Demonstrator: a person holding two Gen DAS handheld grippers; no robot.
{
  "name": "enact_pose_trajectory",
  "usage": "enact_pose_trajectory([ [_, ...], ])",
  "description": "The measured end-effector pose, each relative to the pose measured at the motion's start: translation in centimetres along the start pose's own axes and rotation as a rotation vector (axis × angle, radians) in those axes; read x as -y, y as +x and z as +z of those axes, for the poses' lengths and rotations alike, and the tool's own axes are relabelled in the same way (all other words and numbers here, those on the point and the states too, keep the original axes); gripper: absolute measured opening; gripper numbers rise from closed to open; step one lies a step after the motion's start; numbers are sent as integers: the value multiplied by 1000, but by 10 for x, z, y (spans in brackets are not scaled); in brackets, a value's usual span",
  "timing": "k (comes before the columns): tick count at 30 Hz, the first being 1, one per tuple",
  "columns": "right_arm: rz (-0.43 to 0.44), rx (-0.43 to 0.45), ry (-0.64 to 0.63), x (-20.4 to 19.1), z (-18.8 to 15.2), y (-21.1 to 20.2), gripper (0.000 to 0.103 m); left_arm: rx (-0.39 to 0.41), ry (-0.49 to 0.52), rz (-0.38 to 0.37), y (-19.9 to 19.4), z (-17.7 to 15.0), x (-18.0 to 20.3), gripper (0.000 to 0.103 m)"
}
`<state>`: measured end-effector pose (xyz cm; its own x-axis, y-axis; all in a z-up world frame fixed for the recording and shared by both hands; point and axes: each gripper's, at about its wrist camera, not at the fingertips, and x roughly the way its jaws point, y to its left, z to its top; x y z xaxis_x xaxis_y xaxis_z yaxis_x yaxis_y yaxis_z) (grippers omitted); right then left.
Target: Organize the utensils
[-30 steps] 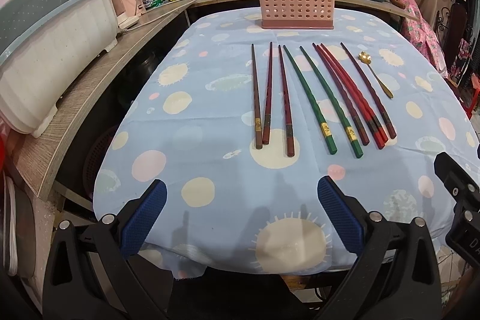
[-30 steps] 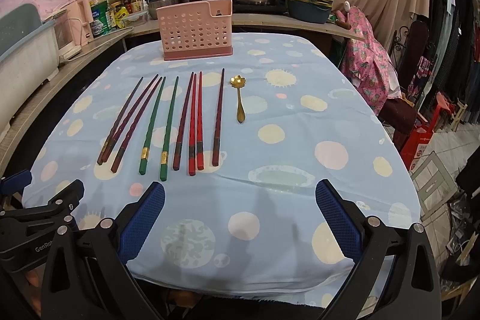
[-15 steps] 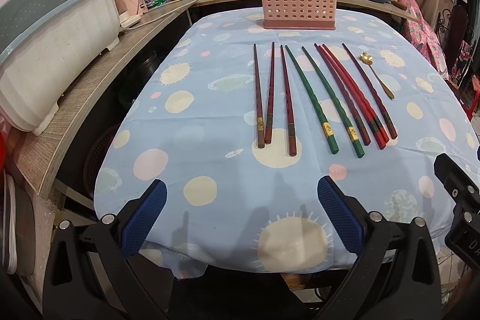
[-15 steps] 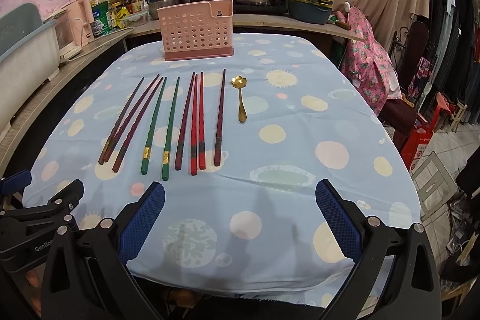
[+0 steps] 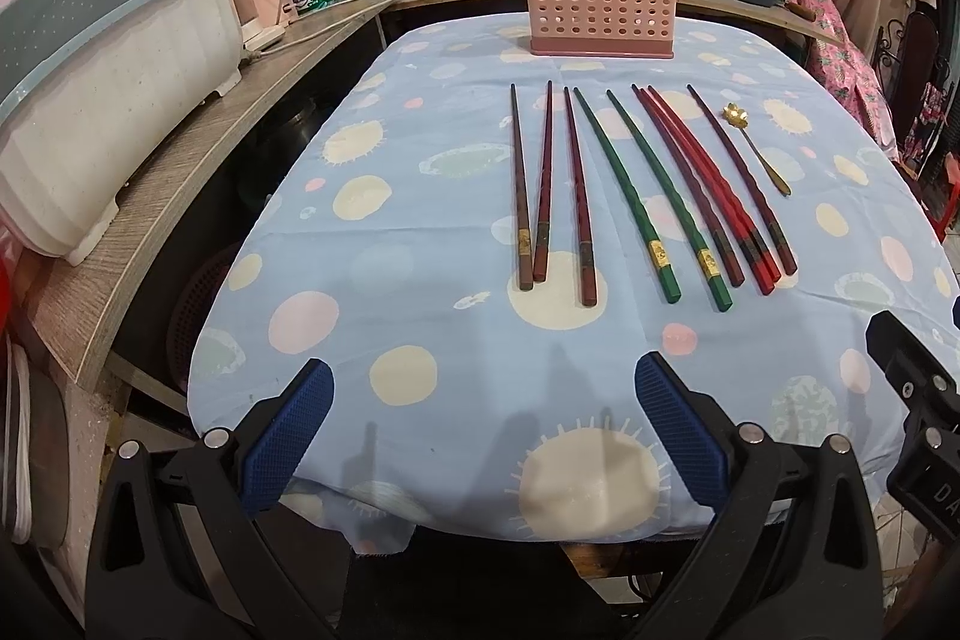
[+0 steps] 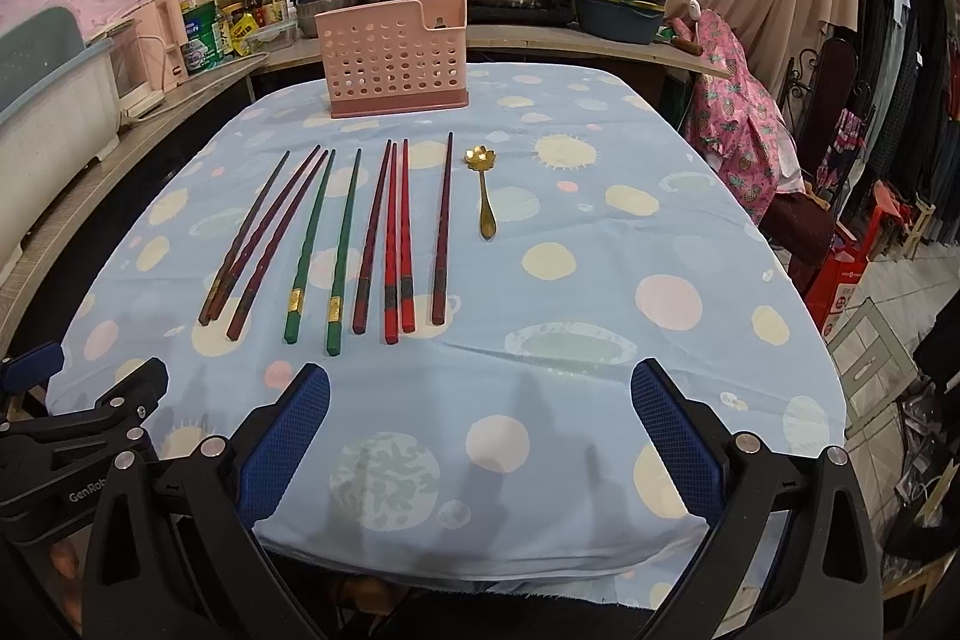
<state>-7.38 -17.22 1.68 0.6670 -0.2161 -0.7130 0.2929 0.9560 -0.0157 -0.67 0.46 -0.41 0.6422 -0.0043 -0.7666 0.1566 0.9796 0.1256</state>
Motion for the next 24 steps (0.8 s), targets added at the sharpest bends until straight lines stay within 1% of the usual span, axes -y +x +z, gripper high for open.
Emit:
enact_pose_trajectory([
  [24,6,16,1,-3,-2,-5,96,16,3,5,-5,0,1,96],
])
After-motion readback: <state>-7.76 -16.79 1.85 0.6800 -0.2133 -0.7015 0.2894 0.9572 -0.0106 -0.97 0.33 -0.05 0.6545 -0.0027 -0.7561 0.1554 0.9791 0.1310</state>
